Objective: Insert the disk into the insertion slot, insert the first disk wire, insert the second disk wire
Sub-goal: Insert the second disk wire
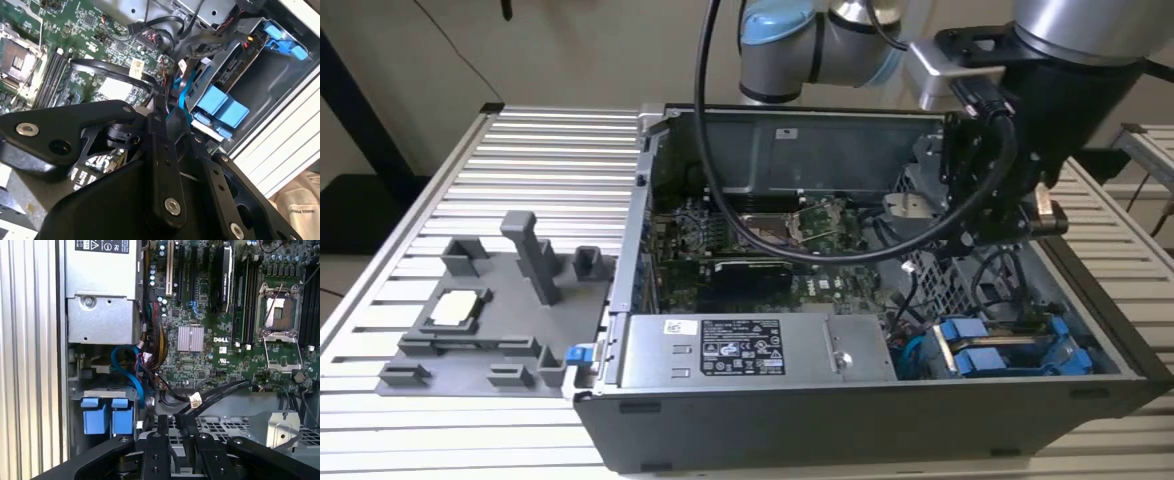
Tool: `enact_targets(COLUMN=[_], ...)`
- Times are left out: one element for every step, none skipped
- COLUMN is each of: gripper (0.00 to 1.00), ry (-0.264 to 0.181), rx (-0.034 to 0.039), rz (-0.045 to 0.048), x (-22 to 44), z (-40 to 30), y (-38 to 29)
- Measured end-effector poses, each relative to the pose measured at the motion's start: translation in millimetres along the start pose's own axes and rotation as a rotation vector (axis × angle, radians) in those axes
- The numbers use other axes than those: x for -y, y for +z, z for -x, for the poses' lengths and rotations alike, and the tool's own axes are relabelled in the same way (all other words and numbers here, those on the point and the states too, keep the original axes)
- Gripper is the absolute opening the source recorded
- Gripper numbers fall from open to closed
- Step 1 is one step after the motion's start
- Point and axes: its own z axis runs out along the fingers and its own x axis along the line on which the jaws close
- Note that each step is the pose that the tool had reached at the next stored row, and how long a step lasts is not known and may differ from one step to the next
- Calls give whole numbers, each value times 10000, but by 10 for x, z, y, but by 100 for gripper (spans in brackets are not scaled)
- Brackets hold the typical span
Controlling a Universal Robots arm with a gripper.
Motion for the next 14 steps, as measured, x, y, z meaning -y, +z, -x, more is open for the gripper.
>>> enact_targets(gripper=[27,27,27,27,27,27,27,27,27,27,27,27,27,27], ry=[-85,-149,-196,-236,-264,-277,-282,-288,-294,-301,-307,-313,-318,-323], rx=[-19,-41,-55,-75,-95,-116,-144,-192,-263,-346,-419,-478,-526,-567], rz=[-24,-55,-95,-146,-202,-263,-327,-382,-415,-446,-489,-548,-621,-695], x=[-1,-2,-5,-9,-15,-29,-50,-77,-106,-134,-156,-171,-183,-194], z=[10,23,37,52,65,77,88,97,105,115,130,147,162,175], y=[10,19,30,40,49,58,64,69,73,76,80,85,91,97])
